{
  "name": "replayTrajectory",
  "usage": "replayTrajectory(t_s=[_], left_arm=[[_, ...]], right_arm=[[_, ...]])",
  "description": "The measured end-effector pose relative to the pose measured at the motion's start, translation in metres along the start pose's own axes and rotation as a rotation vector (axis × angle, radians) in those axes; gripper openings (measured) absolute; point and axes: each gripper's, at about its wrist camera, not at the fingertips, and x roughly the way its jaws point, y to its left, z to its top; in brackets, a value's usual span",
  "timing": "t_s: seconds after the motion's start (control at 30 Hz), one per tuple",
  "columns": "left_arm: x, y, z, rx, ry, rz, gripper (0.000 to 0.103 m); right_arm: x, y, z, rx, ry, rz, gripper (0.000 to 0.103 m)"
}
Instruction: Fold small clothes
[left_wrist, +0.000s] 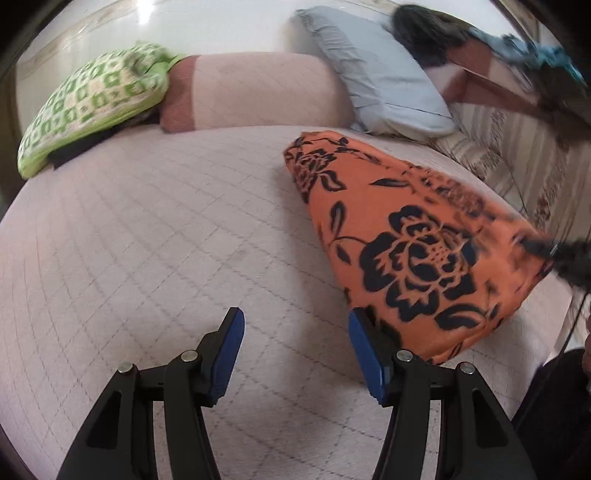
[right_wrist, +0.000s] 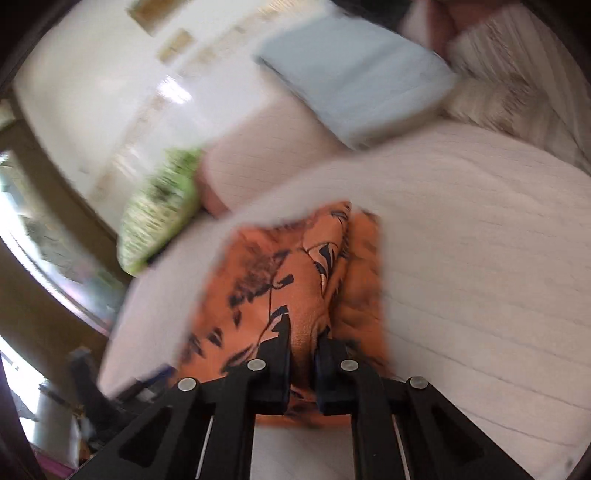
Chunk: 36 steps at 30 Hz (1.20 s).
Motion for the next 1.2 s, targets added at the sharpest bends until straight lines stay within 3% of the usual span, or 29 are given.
replayTrajectory(t_s=[0.03,0.1,0.23,0.27,0.3,0.33,0.4,0.53,0.63,0.7,0.77,0.8,0.97,1.07,1.13,1.2], left_arm=[[-0.001,-0.001,0.001,0.002,-0.007,0.003,0.060],[-0.004,0.003,0.005,-0.026,-0.022,-0.014,0.060],[-0.010,0.017,0.010,-0.104,-0.069,-0.051,0.061],[-0.011,0.019,0.012,-0.112,-0.082,-0.055,0.062],[-0.014,0.019,0.014,-0.120,-0.101,-0.068,0.062],[-0.015,0.016,0.016,-0.126,-0.115,-0.081,0.062],[-0.013,0.011,0.022,-0.131,-0.133,-0.107,0.068],[-0.003,-0.008,0.025,-0.077,-0.099,-0.119,0.069],[0.002,-0.021,0.023,0.019,-0.078,-0.069,0.069],[0.012,-0.027,0.018,0.082,-0.025,-0.032,0.069],[0.025,-0.030,0.014,0.111,0.048,-0.030,0.072],[0.029,-0.030,0.013,0.109,0.069,-0.045,0.072],[0.023,-0.039,0.013,0.174,0.043,-0.010,0.072],[0.016,-0.039,0.017,0.154,0.021,-0.029,0.072],[0.005,-0.036,0.023,0.119,-0.022,-0.056,0.072],[-0.003,-0.034,0.026,0.105,-0.070,-0.053,0.072]], right_arm=[[0.014,-0.010,-0.003,0.048,0.089,-0.021,0.014],[0.024,-0.017,-0.003,0.098,0.136,-0.071,0.023],[-0.006,-0.014,0.008,0.076,-0.030,-0.126,0.042],[-0.015,-0.011,0.012,0.078,-0.091,-0.137,0.054],[-0.022,-0.007,0.013,0.080,-0.144,-0.127,0.055],[-0.025,-0.003,0.017,0.070,-0.175,-0.091,0.055],[-0.017,0.016,0.030,0.002,-0.135,-0.037,0.055],[0.011,0.061,0.053,-0.161,-0.080,-0.060,0.050],[0.061,0.083,0.075,-0.213,0.062,-0.125,0.037],[0.099,0.079,0.086,-0.193,0.124,-0.185,0.037],[0.150,0.069,0.096,-0.234,0.194,-0.338,0.036],[0.164,0.061,0.099,-0.219,0.217,-0.346,0.036],[0.156,0.081,0.121,-0.210,0.141,-0.314,0.037],[0.136,0.110,0.123,-0.257,0.101,-0.166,0.037],[0.132,0.132,0.119,-0.302,0.119,-0.076,0.037],[0.144,0.151,0.114,-0.357,0.168,-0.051,0.037]])
